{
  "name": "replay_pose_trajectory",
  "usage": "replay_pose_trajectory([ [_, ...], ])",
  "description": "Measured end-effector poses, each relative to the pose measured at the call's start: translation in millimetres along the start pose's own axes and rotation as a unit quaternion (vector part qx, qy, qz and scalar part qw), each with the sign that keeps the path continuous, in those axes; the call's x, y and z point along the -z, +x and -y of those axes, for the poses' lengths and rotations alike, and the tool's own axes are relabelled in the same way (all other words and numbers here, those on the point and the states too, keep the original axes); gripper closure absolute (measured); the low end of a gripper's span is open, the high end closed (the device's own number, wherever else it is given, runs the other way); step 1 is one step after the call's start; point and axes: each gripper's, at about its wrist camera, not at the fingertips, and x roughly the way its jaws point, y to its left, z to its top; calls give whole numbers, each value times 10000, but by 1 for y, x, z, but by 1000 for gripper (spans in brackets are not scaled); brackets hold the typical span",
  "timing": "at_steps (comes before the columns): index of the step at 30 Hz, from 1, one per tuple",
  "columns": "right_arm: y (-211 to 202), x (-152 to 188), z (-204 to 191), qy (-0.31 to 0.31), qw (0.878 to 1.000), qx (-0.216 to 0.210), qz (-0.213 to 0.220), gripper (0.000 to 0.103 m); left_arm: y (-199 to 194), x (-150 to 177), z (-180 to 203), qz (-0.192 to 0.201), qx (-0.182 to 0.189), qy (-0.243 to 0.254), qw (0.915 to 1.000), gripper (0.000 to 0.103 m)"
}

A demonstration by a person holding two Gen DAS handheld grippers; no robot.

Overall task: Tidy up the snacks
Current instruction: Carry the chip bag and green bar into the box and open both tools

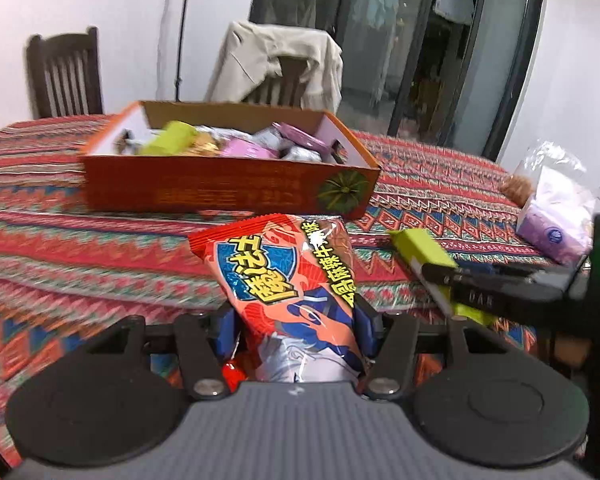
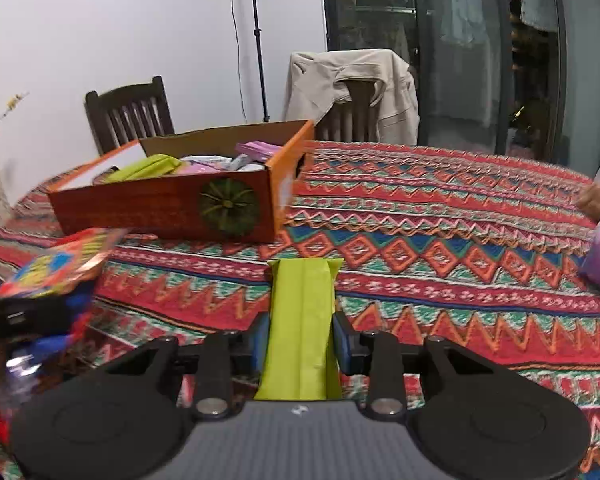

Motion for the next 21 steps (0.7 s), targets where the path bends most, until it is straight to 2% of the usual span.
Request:
replay_pose_trajectory([
  [3, -19, 1, -14, -60, 9999, 61, 139, 71, -37, 15, -16, 187, -105, 37, 9998, 46],
  [9, -86, 22, -56, -28, 9986, -306, 426, 71, -89, 40, -47, 355, -154, -98, 9992, 46],
  [15, -134, 34, -95, -193, 9971, -490, 544, 71, -107, 44, -61, 469, -62, -149, 9988, 46],
  [21, -150, 29, -110, -278, 9964, -457, 662, 71, -111, 43, -62, 581, 56, -122, 9982, 46],
])
